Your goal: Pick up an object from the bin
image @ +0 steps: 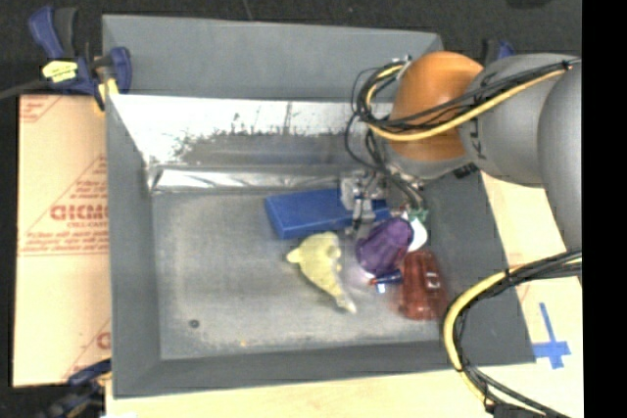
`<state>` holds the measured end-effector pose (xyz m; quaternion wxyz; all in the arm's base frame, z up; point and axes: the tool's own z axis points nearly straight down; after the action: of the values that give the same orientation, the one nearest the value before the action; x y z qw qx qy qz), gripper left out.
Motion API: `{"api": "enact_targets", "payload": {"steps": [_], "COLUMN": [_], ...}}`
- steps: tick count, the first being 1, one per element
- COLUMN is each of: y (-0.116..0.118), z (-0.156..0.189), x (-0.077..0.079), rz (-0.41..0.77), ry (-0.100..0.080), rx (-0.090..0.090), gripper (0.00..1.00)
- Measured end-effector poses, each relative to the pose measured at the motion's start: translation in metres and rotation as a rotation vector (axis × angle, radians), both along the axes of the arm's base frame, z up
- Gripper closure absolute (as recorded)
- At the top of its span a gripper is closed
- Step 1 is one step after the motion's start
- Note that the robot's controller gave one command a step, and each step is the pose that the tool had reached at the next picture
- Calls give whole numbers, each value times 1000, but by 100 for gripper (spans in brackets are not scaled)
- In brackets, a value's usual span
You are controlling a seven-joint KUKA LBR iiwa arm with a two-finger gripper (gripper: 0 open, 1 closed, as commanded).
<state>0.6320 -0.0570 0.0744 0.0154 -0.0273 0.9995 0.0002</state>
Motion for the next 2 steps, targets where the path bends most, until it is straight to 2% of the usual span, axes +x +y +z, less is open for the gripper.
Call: {"api": "enact_targets", "payload": {"steps": [1, 2], "y": [0, -7], "z": [0, 42], "x": [0, -3], "rz": [0, 0], "ry": [0, 0], "rx": [0, -1], "gripper": [100, 100]}}
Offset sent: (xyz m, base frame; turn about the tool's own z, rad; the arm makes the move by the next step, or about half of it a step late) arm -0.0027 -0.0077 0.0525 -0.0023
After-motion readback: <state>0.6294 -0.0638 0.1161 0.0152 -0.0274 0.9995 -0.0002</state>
